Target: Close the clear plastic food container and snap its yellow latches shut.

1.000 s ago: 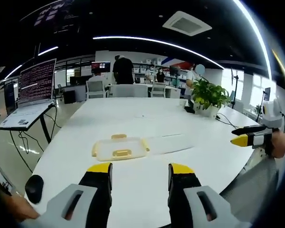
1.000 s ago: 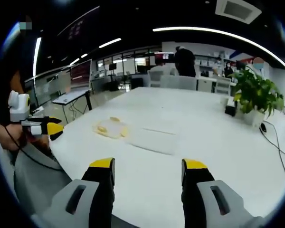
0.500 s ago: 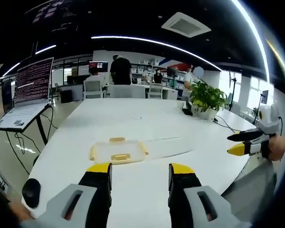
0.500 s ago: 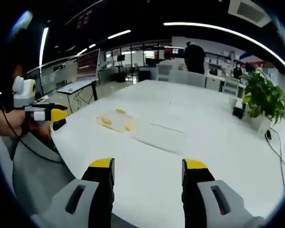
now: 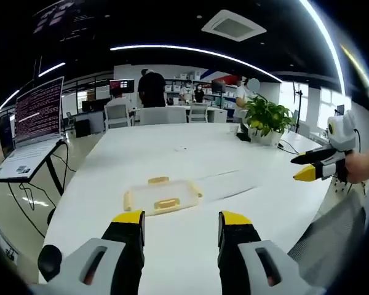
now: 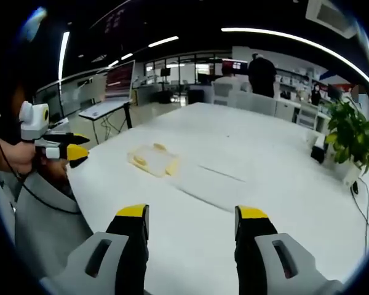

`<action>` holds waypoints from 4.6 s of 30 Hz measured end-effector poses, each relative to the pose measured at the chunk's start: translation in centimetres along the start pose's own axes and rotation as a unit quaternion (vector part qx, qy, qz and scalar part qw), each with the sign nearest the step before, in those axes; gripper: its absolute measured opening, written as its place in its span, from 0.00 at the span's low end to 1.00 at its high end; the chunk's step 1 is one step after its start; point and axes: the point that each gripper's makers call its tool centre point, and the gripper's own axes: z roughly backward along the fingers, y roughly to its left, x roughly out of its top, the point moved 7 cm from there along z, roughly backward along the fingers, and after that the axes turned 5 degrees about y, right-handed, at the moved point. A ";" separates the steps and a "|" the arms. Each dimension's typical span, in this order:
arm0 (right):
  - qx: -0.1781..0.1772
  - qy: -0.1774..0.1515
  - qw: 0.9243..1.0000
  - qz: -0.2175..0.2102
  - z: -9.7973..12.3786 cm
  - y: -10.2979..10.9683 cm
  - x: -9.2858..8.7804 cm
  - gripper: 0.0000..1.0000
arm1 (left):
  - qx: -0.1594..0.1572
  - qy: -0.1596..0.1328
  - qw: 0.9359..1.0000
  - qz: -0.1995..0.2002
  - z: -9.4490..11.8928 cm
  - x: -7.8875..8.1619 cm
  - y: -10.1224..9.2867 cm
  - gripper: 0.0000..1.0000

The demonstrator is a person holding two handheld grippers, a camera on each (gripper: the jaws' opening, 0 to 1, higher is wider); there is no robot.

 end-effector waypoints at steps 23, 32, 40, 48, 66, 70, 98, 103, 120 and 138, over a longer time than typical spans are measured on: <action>0.086 0.034 0.993 0.079 -7.2 0.1 4.2 0.52 | -0.047 0.046 0.994 -0.082 -5.3 0.4 3.8 0.41; 0.144 0.052 0.978 0.139 -10.4 1.2 6.2 0.52 | -0.079 0.067 0.983 -0.149 -8.1 1.3 6.4 0.40; 0.175 0.065 0.965 0.186 -12.9 1.6 7.6 0.51 | -0.096 0.078 0.975 -0.187 -10.1 1.9 8.9 0.39; 0.199 0.086 0.951 0.219 -15.5 2.0 8.3 0.52 | -0.125 0.090 0.957 -0.246 -12.2 2.3 10.6 0.38; 0.253 0.152 0.894 0.338 -21.3 3.7 9.1 0.52 | -0.226 0.151 0.910 -0.313 -15.9 1.3 14.3 0.39; 0.260 0.170 0.883 0.352 -22.3 3.8 9.0 0.52 | -0.258 0.171 0.885 -0.347 -16.5 0.9 14.7 0.39; 0.279 0.283 0.820 0.412 -27.5 3.6 6.9 0.46 | -0.374 0.230 0.815 -0.378 -21.0 -0.5 14.4 0.40; 0.280 0.290 0.817 0.413 -27.8 3.6 6.6 0.45 | -0.378 0.229 0.813 -0.380 -21.1 -0.7 14.2 0.40; 0.281 0.293 0.813 0.417 -27.4 4.0 6.5 0.42 | -0.387 0.224 0.800 -0.400 -21.4 -0.5 14.0 0.34; 0.279 0.303 0.807 0.423 -27.5 3.7 6.8 0.36 | -0.388 0.232 0.794 -0.407 -21.6 -0.3 13.8 0.33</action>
